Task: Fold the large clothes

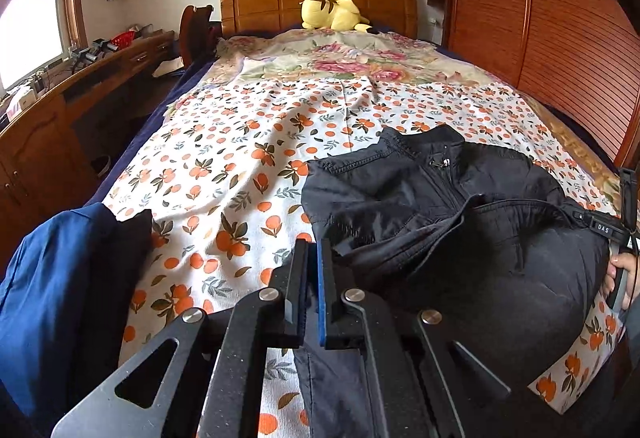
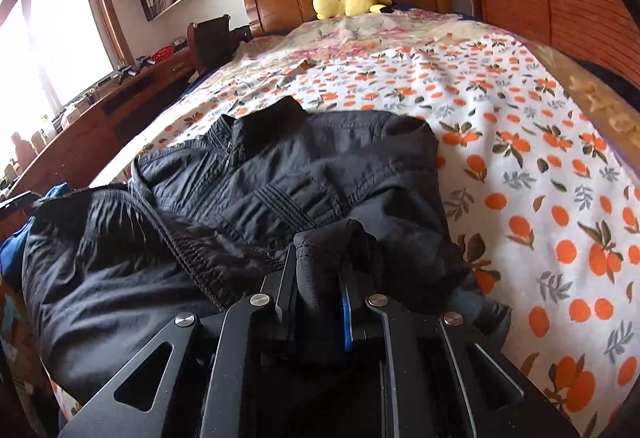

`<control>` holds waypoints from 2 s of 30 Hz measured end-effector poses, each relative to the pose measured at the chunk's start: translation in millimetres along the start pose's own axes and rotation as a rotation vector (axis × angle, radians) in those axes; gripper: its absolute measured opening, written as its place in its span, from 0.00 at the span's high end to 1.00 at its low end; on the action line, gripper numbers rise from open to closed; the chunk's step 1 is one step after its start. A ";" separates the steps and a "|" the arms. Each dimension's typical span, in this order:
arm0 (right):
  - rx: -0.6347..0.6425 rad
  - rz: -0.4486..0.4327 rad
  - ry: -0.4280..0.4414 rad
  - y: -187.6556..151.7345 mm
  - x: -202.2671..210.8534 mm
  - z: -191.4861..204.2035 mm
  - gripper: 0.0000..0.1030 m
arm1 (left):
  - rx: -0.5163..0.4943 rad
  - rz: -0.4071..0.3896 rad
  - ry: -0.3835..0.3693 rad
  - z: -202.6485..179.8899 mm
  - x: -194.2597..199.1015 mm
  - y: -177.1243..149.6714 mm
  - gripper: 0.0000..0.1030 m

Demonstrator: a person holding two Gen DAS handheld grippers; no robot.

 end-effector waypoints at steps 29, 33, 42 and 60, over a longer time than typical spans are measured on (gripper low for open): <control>-0.053 0.083 -0.278 166.9 -150.6 -76.5 0.70 | 0.018 0.000 -0.033 -1.3 8.0 -13.5 0.24; -0.032 0.131 -0.222 149.6 -138.2 -79.1 0.46 | 0.024 0.012 -0.042 -7.1 -4.3 -15.2 0.24; 0.017 0.119 -0.161 88.0 -63.6 -58.0 0.31 | 0.044 0.052 -0.037 -12.0 -45.0 -19.1 0.24; 0.026 0.249 -0.149 20.8 -24.4 -58.1 0.30 | 0.014 0.150 0.024 -14.4 -95.4 -37.7 0.24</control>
Point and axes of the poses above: each gripper's, at about its wrist camera, not at the fingertips, and x roughly against the way its jaws point, z to its left, y to its top, the point moved 9 cm from there along -x, roughly the way its jaws point, and after that the axes turned 8 degrees about y, right-handed, at the moved point
